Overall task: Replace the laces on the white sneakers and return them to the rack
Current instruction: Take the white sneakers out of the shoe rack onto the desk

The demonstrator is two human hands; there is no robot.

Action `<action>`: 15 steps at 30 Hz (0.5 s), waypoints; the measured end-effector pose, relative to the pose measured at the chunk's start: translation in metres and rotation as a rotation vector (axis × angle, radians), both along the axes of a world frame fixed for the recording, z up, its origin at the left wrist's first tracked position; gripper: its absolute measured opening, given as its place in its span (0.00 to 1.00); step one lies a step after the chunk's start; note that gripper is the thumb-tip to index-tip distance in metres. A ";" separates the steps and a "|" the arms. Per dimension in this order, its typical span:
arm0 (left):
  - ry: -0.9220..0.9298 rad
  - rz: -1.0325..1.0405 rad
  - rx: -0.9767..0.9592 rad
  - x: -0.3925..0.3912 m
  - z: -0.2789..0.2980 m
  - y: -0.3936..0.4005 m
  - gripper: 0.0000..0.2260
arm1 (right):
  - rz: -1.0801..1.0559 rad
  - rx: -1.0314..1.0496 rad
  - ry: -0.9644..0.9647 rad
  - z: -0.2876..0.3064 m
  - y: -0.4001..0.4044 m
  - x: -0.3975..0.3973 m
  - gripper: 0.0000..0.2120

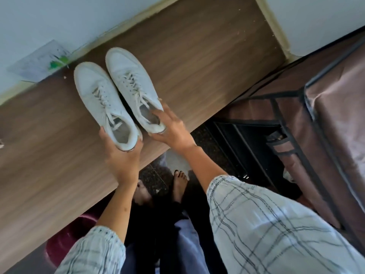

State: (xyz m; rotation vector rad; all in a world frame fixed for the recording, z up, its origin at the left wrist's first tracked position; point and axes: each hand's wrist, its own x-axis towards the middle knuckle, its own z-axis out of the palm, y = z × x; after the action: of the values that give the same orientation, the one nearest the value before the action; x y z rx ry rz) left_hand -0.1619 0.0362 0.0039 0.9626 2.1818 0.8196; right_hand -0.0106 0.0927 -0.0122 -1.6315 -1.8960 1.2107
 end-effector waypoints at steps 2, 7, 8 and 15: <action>-0.040 -0.029 0.045 -0.001 -0.004 -0.001 0.43 | 0.028 -0.057 0.020 0.003 0.001 0.005 0.37; 0.059 -0.055 0.046 0.007 -0.006 -0.015 0.49 | -0.094 -0.027 0.017 -0.001 -0.028 0.019 0.38; 0.164 -0.051 0.033 0.012 -0.005 -0.021 0.48 | -0.156 0.003 -0.005 -0.005 -0.041 0.022 0.36; 0.460 -0.541 0.305 0.057 -0.034 -0.086 0.25 | -0.773 0.110 -0.217 -0.059 -0.147 0.101 0.18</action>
State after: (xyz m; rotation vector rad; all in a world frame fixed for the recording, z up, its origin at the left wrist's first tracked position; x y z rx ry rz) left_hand -0.1052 -0.0497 -0.0296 1.9492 2.0093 0.7208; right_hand 0.0901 -0.0542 -0.0712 -2.1873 -1.1806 0.6117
